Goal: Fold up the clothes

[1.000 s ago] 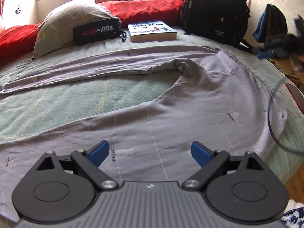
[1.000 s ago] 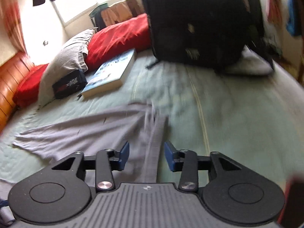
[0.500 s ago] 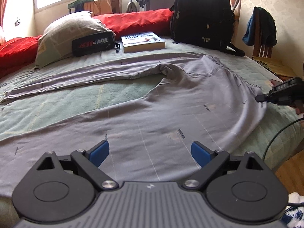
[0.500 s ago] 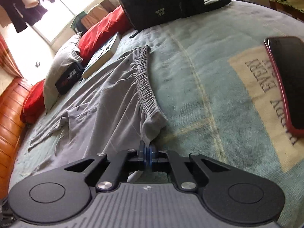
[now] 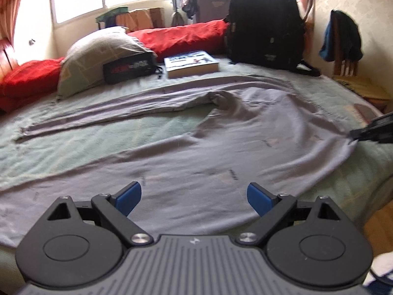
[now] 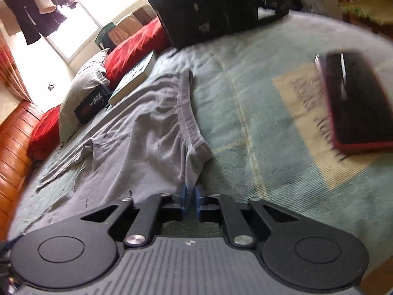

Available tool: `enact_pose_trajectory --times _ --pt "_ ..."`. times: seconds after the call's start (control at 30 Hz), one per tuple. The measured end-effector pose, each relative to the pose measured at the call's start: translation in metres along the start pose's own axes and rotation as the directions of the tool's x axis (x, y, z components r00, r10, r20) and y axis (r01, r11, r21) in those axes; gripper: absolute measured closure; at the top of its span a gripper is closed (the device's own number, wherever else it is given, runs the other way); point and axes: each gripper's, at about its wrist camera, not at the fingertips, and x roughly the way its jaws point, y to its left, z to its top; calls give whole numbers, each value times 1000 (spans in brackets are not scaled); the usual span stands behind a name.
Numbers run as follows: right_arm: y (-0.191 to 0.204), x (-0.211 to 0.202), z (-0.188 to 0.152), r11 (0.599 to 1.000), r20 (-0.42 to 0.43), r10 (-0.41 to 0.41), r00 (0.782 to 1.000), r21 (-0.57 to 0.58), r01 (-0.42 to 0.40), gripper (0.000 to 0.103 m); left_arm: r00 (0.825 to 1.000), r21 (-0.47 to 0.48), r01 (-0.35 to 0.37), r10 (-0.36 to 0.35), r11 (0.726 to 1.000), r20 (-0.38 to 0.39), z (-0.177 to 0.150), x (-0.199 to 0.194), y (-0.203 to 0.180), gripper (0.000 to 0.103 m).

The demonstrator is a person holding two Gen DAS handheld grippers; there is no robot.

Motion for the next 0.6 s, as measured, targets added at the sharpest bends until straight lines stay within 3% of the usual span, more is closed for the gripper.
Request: enact_pose_trajectory --times 0.1,0.17,0.23,0.4,0.5,0.6 --pt "21 -17 -3 993 72 -39 997 -109 46 74 1000 17 -8 8 1000 -10 3 10 0 10" --pt "39 -22 -7 980 106 -19 994 -197 40 56 1000 26 -10 10 1000 -21 3 20 0 10" --pt "56 -18 -12 961 104 13 994 -276 16 50 999 17 -12 12 1000 -45 0 29 1 10" --pt "75 21 -26 935 12 -2 1000 -353 6 49 990 -20 -9 6 1000 -138 -22 42 8 10" --pt "74 28 -39 915 -5 -34 999 -402 29 46 990 -40 23 -29 999 -140 -34 35 18 10" --pt "75 23 -45 907 -10 -44 999 -420 35 38 991 -32 13 -17 999 -136 -31 24 27 10"
